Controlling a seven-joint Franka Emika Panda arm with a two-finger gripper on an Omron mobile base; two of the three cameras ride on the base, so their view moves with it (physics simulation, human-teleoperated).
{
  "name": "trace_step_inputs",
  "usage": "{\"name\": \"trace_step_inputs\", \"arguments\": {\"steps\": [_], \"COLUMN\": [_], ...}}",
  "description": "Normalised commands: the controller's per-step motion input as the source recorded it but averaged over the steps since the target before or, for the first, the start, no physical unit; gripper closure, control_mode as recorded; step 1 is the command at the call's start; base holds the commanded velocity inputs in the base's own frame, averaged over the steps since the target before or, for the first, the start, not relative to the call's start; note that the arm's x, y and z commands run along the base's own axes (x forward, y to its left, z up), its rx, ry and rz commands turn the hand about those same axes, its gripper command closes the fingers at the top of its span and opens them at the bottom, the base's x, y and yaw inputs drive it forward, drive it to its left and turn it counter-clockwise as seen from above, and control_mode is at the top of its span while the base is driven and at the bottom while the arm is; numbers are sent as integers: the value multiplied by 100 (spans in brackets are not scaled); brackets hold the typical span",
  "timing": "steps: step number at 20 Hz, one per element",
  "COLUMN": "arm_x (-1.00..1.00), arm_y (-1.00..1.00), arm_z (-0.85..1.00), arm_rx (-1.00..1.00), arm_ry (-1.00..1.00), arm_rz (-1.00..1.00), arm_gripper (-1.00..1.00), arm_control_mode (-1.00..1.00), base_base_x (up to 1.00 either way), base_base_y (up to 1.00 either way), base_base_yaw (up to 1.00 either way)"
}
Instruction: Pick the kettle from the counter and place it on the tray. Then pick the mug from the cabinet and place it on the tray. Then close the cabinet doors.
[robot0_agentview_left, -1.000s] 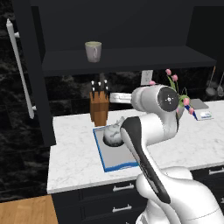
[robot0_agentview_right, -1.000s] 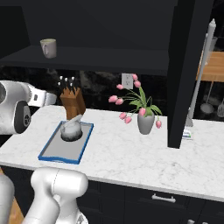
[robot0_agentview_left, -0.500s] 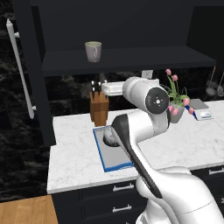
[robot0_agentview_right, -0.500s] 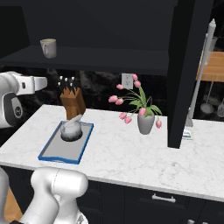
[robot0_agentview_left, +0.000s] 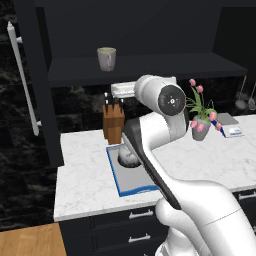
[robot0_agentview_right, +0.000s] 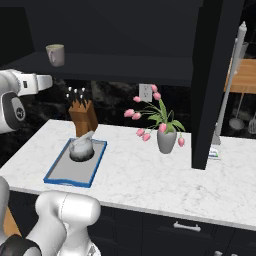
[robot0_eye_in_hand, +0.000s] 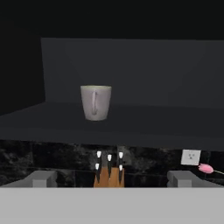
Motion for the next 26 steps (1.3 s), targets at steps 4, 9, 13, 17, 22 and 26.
{"name": "trace_step_inputs", "arguments": {"steps": [4,9,13,17,22,26], "arm_x": [0,15,37,33,32,38], "arm_y": [0,0,1,3,29,46], "arm_z": [0,2,16,18,10,0], "arm_rx": [0,0,0,0,0,0], "arm_ry": [0,2,0,0,0,-1], "arm_rz": [0,0,0,0,-3,-6], "arm_gripper": [-100,-100,-100,-100,-100,-100], "arm_control_mode": [-100,-100,-100,-100,-100,-100], "base_base_x": [0,0,0,0,0,0], "base_base_y": [0,0,0,0,0,0], "base_base_yaw": [0,0,0,0,0,0]}}
